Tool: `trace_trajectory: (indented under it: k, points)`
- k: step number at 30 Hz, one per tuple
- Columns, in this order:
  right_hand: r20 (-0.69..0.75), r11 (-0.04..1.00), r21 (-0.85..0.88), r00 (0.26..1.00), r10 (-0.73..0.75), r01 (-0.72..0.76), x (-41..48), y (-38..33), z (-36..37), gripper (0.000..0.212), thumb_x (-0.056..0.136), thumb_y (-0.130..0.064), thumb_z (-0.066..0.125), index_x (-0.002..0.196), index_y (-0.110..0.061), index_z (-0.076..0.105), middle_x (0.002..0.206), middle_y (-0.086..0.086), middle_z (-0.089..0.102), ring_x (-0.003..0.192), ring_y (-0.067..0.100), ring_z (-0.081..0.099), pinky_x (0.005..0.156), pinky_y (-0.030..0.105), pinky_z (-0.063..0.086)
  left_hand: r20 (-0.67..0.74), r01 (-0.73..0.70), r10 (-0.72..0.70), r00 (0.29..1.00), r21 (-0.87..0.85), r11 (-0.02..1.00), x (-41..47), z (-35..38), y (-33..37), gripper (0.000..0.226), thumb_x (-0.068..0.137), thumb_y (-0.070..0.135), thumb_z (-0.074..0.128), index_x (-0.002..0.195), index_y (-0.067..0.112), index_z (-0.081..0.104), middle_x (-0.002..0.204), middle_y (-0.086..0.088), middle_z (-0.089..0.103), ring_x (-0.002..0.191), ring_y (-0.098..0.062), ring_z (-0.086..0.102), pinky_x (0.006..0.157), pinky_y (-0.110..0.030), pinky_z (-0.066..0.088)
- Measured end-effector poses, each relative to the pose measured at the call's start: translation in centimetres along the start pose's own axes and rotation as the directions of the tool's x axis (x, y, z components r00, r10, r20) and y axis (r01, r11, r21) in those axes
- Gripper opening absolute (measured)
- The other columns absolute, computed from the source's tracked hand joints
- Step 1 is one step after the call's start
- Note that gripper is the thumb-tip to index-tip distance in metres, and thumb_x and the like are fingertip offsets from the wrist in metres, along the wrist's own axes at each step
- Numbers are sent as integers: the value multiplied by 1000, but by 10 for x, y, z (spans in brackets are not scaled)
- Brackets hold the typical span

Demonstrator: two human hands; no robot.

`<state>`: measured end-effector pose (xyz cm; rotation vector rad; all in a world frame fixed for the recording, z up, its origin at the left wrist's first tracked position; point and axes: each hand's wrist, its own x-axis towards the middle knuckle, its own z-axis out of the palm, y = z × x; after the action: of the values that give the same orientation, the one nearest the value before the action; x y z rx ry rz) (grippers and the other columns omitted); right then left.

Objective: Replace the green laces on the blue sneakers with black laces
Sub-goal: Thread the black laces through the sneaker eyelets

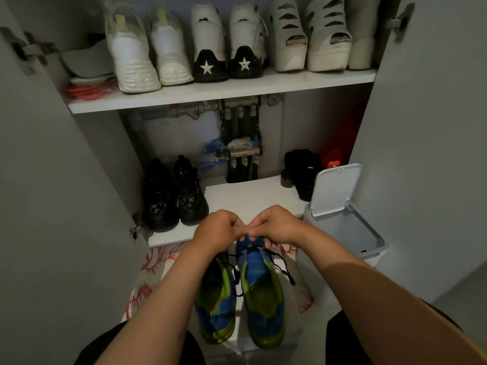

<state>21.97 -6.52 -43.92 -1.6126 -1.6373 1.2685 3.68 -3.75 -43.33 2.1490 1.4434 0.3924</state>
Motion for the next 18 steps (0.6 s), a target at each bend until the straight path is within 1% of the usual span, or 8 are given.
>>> trace_trajectory:
  k: [3, 6, 9, 10, 12, 15, 17, 18]
  points:
    - [-20, 999, -1, 999, 43, -43, 6, 11, 0, 6, 88, -8, 72, 86, -13, 75, 73, 5, 75, 41, 11, 57, 41, 21, 45, 22, 55, -54, 998, -49, 997, 2, 10, -4, 20, 84, 43, 72, 75, 24, 72, 75, 8, 71, 76, -13, 66, 74, -34, 55]
    - [-59, 988, -125, 994, 88, -95, 11, 24, 6, 12, 84, -5, 73, 77, -16, 75, 69, 3, 73, 40, 7, 55, 43, 19, 44, 163, 167, -172, 972, 45, 985, 2, 25, -11, 23, 88, 41, 65, 83, 19, 70, 80, 5, 68, 82, -17, 66, 70, -29, 50]
    - [-63, 954, -280, 993, 96, -110, 15, 31, 14, 17, 79, -5, 78, 72, -21, 76, 69, -10, 71, 67, 0, 66, 68, 20, 52, 297, 210, -256, 920, 177, 961, 1, 35, -16, 33, 84, 45, 64, 88, 14, 73, 83, -2, 70, 80, -16, 67, 59, -25, 46]
    - [-53, 947, -298, 993, 107, -118, 17, 32, 16, 16, 78, -5, 78, 75, -20, 76, 70, -11, 71, 74, 2, 68, 73, 22, 53, 298, 222, -271, 915, 190, 956, 1, 36, -17, 35, 80, 49, 66, 86, 15, 73, 81, -2, 70, 76, -14, 67, 58, -25, 46]
    - [-39, 938, -320, 991, 126, -132, 19, 32, 20, 14, 78, -7, 79, 84, -20, 77, 76, -9, 72, 79, 7, 69, 74, 23, 54, 298, 244, -287, 911, 173, 954, 2, 39, -20, 46, 69, 61, 70, 83, 17, 74, 80, 0, 71, 73, -12, 66, 61, -26, 48]
    - [-48, 901, -410, 990, 131, -139, 23, 29, 25, 10, 80, -12, 79, 87, -19, 78, 83, -7, 73, 81, 11, 68, 72, 22, 51, 296, 168, -258, 920, 297, 940, 2, 46, -23, 49, 61, 75, 64, 77, 29, 72, 83, 7, 67, 86, -13, 61, 79, -33, 49]
    - [-58, 876, -464, 991, 119, -132, 24, 28, 28, 7, 82, -14, 75, 84, -20, 79, 88, -6, 75, 85, 12, 69, 77, 24, 53, 228, 129, -217, 949, 349, 928, 0, 51, -27, 42, 63, 69, 60, 74, 31, 71, 82, 8, 67, 91, -16, 59, 87, -36, 43]
    - [-61, 858, -497, 992, 113, -128, 24, 28, 30, 7, 84, -15, 73, 86, -20, 79, 91, -5, 76, 88, 13, 69, 80, 26, 55, 210, 136, -208, 955, 313, 940, -1, 53, -28, 37, 64, 62, 60, 76, 29, 73, 79, 6, 68, 88, -17, 60, 85, -36, 43]
